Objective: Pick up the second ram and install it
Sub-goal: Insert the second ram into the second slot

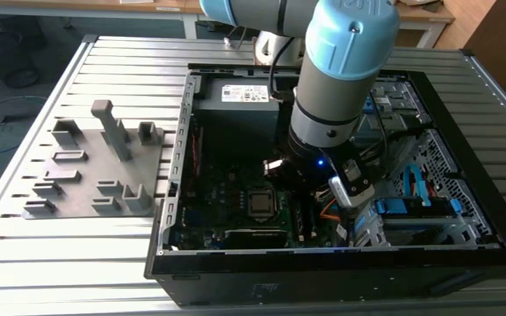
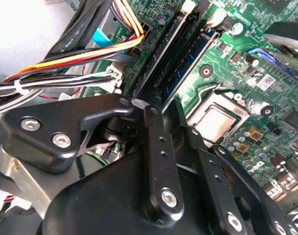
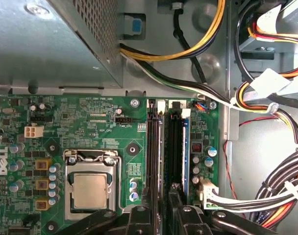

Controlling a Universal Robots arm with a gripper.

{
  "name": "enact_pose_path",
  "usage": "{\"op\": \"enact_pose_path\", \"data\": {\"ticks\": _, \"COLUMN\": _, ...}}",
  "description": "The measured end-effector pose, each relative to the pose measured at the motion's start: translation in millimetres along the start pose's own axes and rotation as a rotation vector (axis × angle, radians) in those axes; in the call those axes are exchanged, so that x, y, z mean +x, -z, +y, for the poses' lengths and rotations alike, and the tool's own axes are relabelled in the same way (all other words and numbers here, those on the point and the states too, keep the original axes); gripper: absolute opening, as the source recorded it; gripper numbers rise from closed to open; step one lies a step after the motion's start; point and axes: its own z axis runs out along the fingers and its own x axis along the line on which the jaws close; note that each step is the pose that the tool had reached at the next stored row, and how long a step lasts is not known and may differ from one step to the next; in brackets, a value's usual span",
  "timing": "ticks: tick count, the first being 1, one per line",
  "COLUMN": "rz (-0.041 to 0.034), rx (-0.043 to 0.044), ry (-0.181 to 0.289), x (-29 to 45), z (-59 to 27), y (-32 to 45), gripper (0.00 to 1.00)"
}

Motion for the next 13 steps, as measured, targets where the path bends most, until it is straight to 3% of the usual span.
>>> {"op": "enact_pose_path", "data": {"ticks": 1, "rz": 0.0, "rx": -0.0001, "ry": 0.0, "x": 0.0, "z": 0.0, "y": 1.8, "gripper": 0.27}}
{"op": "enact_pose_path", "data": {"ticks": 9, "rz": 0.0, "rx": -0.0002, "ry": 0.0, "x": -0.5, "z": 0.8, "y": 38.0, "gripper": 0.26}}
{"op": "enact_pose_path", "data": {"ticks": 13, "rz": -0.0002, "rx": -0.0003, "ry": 0.0, "x": -0.6, "z": 1.5, "y": 56.0, "gripper": 0.1}}
